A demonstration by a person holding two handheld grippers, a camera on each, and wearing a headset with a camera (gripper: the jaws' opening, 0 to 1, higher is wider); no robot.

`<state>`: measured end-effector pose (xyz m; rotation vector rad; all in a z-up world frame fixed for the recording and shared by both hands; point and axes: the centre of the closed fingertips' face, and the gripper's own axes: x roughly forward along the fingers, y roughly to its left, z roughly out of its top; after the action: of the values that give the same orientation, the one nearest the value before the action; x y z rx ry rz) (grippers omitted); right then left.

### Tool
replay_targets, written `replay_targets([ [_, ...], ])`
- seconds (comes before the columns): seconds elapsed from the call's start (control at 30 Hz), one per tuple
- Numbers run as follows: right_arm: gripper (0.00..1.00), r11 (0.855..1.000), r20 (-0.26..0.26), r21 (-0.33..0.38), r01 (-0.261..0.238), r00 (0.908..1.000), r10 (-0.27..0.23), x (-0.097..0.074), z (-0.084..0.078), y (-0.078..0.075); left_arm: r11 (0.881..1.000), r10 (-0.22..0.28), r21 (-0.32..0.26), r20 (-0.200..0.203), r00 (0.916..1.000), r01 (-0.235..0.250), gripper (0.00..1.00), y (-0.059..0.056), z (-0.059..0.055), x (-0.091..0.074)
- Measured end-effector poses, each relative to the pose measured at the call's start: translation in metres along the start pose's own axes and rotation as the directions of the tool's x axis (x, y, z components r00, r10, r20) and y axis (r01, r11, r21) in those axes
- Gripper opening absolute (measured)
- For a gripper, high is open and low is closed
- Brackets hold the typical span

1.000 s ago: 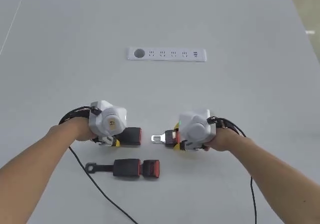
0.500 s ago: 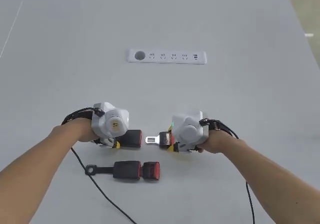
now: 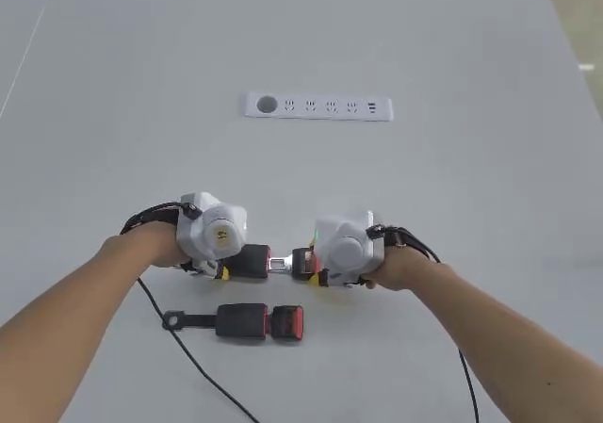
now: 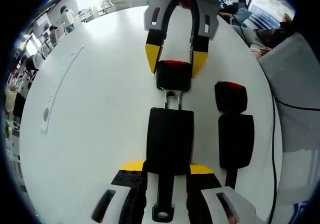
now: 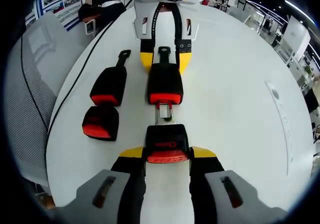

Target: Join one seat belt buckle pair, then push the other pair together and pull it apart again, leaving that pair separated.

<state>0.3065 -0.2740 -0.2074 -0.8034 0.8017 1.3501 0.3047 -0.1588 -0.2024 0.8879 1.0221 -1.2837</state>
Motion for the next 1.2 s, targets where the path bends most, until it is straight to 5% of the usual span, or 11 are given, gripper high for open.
replay_targets([
  [0.43, 0.31, 1.0, 0.034, 0.018, 0.006, 0.9994, -0.007, 0.005, 0.015, 0.0, 1.0, 0.005, -0.016, 0.023, 0.9997, -0.005, 0.3, 0.0, -0.001, 0.001],
  [1.2, 0.3, 0.999, 0.079, 0.036, 0.015, 0.9967, -0.017, 0.008, 0.017, 0.002, 1.0, 0.005, -0.021, 0.064, 0.9979, -0.003, 0.29, 0.001, -0.002, 0.004],
])
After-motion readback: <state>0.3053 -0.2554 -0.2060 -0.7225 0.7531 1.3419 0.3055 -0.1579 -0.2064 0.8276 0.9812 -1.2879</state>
